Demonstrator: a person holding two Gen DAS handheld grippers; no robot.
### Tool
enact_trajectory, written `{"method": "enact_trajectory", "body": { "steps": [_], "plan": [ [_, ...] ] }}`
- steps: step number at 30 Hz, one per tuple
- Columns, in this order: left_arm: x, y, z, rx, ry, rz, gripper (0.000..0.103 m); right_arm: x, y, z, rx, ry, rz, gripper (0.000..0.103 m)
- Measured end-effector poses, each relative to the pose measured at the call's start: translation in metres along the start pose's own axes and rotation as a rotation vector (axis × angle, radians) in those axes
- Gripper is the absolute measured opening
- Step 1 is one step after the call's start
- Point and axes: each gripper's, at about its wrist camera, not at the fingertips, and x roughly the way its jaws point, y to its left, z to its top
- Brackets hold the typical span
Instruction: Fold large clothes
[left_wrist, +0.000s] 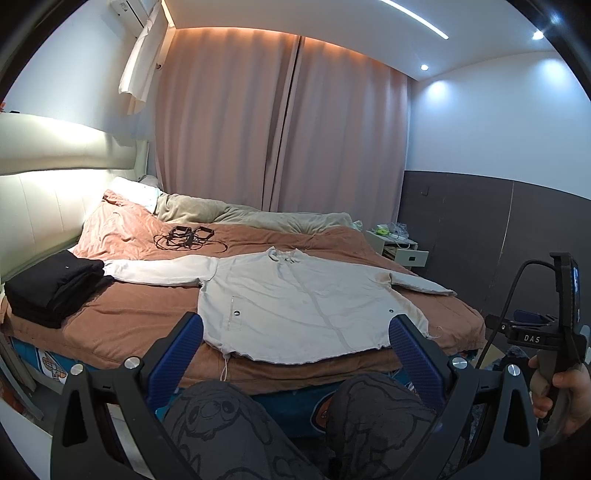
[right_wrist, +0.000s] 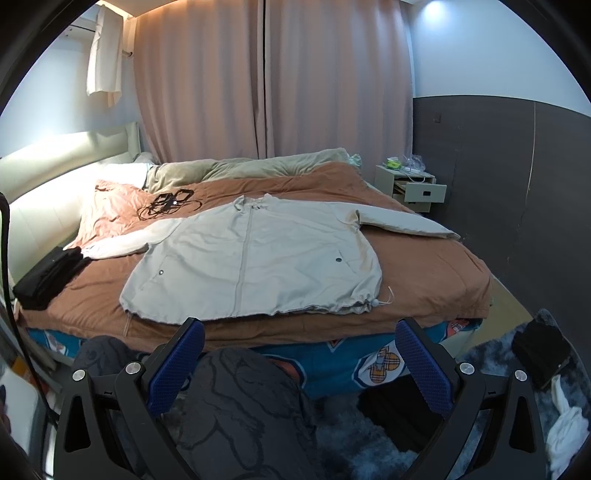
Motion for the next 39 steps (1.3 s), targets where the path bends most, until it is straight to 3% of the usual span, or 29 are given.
{"method": "enact_trajectory", "body": {
  "steps": [39],
  "plan": [
    [-0.005,-0.013,0.008,0.026,0.004,-0.017,0.103,0.002,-0.024,-0.002,0.062,0.000,0.000,0.103]
  ]
}}
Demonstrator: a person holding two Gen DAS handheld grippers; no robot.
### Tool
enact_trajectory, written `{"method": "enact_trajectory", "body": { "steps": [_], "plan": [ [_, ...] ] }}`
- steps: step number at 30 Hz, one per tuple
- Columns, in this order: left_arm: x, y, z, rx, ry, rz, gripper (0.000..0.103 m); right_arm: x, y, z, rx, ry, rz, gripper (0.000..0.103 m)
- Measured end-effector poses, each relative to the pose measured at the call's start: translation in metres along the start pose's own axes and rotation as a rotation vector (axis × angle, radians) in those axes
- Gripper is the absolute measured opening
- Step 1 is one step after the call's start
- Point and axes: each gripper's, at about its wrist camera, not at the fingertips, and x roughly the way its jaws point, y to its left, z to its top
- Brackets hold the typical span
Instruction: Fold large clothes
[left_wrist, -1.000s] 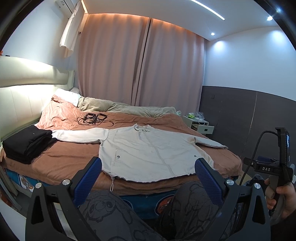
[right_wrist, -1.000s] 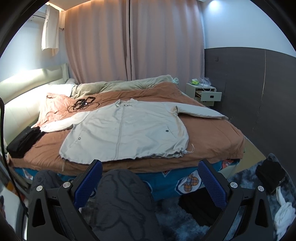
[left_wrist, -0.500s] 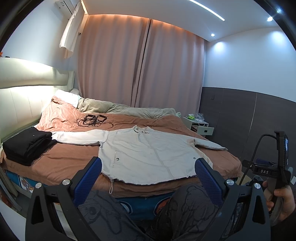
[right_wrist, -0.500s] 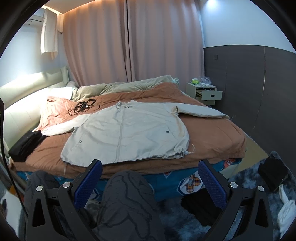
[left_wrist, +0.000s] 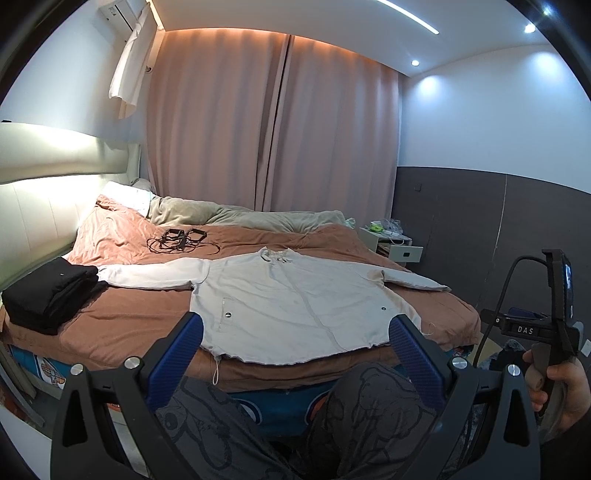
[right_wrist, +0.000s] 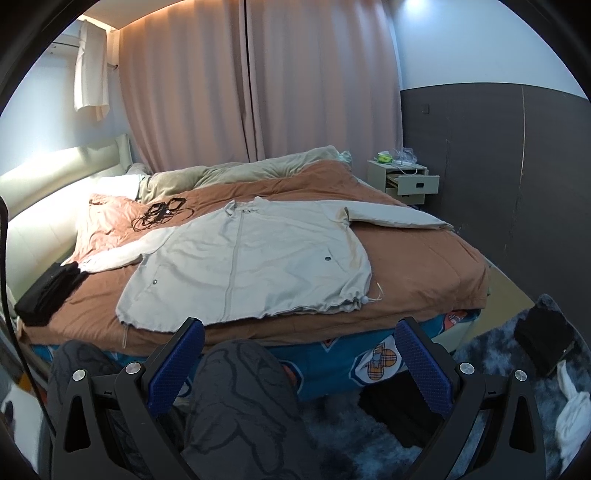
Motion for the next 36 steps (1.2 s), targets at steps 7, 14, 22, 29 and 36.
{"method": "enact_trajectory", "body": {
  "steps": [7,14,22,29,36],
  "plan": [
    [0.003,0.000,0.003,-0.006,-0.007,0.010,0.103,0.007,0.003,0.003,-0.003,0.008,0.009,0.103],
    [0.018,0.008,0.007,-0.013,0.017,0.022,0.103,0.028,0.008,0.011,-0.006,0.032,0.017,0.103],
    [0.051,0.037,0.020,-0.041,0.037,0.057,0.103,0.064,0.025,0.023,-0.020,0.073,0.031,0.103],
    [0.100,0.067,0.032,-0.071,0.094,0.093,0.103,0.112,0.034,0.049,0.010,0.118,0.042,0.103],
    [0.147,0.111,0.042,-0.109,0.134,0.131,0.103,0.159,0.056,0.079,0.009,0.141,0.060,0.103]
  ]
}}
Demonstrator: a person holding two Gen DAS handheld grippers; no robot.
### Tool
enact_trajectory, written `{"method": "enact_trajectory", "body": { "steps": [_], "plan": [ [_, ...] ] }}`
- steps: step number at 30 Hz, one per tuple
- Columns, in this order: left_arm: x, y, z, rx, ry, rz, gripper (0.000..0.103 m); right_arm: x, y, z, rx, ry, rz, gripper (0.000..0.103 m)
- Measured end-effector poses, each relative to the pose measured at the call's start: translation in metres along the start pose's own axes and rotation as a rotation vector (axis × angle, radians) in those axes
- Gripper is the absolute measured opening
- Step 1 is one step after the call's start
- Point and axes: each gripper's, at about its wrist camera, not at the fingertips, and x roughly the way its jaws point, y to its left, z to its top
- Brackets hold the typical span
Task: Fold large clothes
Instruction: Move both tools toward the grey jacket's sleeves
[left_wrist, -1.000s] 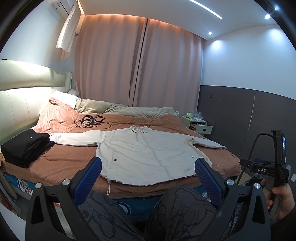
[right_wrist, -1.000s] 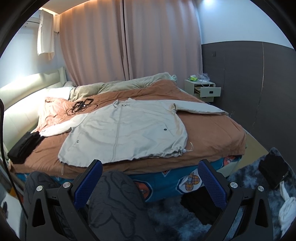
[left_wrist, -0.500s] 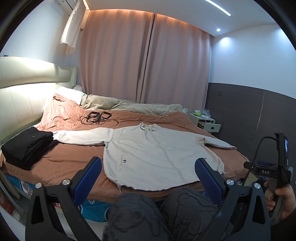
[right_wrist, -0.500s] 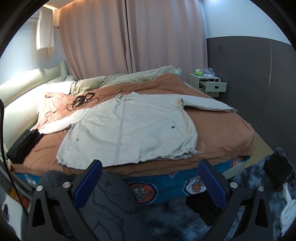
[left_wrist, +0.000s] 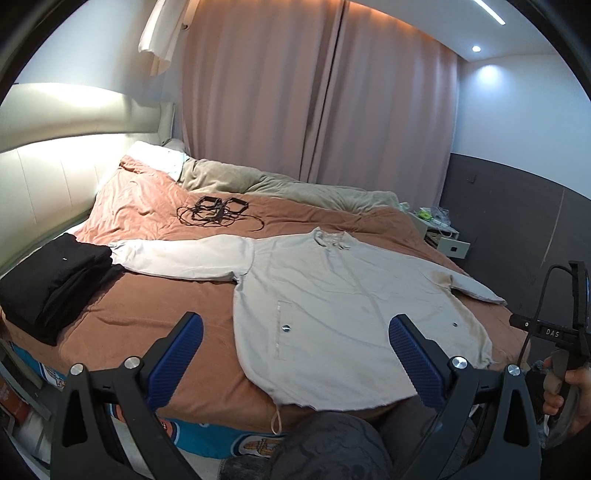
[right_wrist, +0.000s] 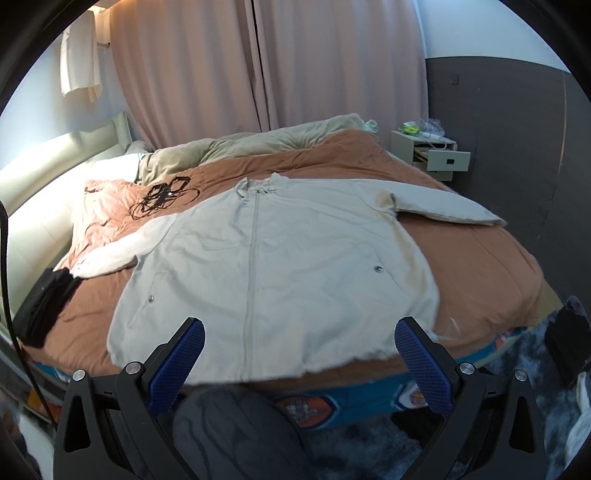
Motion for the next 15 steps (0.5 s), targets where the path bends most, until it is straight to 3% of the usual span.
{"method": "enact_trajectory", "body": {
  "steps": [15],
  "plan": [
    [0.109,0.088,0.045,-0.062,0.083,0.139,0.103,0.123,0.078,0.076,0.023,0.041,0.156,0.103]
  ]
}}
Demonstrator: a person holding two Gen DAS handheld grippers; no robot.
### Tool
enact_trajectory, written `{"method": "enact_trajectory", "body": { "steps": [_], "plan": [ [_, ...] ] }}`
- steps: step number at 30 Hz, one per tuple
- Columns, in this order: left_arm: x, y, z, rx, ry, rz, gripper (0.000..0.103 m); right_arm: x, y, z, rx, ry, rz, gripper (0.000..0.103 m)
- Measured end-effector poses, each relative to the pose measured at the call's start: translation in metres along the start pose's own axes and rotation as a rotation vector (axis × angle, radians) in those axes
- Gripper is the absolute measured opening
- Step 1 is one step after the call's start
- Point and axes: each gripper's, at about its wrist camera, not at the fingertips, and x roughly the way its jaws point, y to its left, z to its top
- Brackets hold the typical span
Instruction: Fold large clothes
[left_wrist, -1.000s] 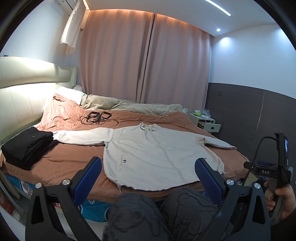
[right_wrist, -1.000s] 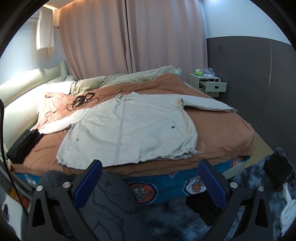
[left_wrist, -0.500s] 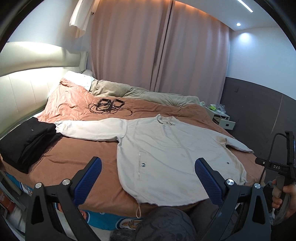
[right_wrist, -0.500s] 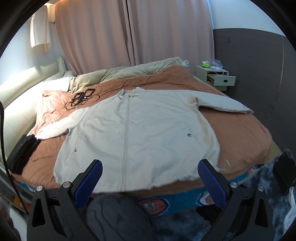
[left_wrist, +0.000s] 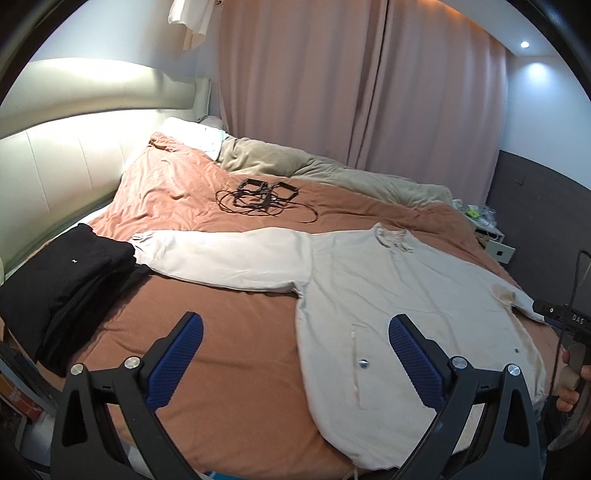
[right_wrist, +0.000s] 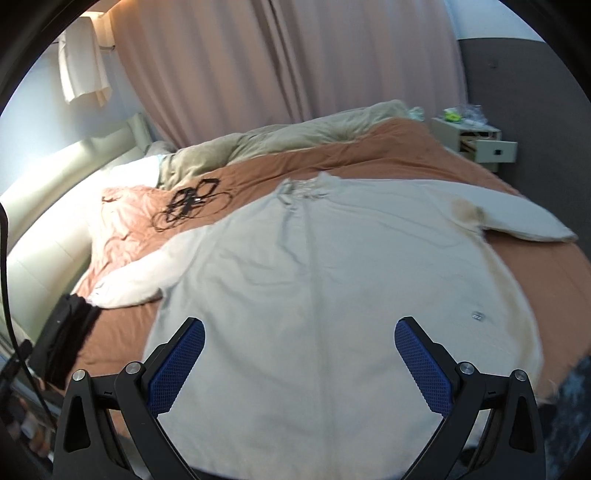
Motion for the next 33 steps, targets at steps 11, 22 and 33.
{"method": "enact_trajectory", "body": {
  "steps": [11,22,33],
  "plan": [
    [0.075,0.066,0.036,-0.135,0.046,0.092,0.093,0.113,0.071,0.037,-0.067,0.089,0.113,0.097],
    [0.148,0.112,0.058,-0.169,0.114,0.193,0.085,0.210,0.099,0.063,-0.024,0.180,0.187,0.088],
    [0.236,0.158,0.053,-0.260,0.223,0.301,0.072,0.294,0.127,0.063,-0.046,0.303,0.213,0.059]
  ]
}}
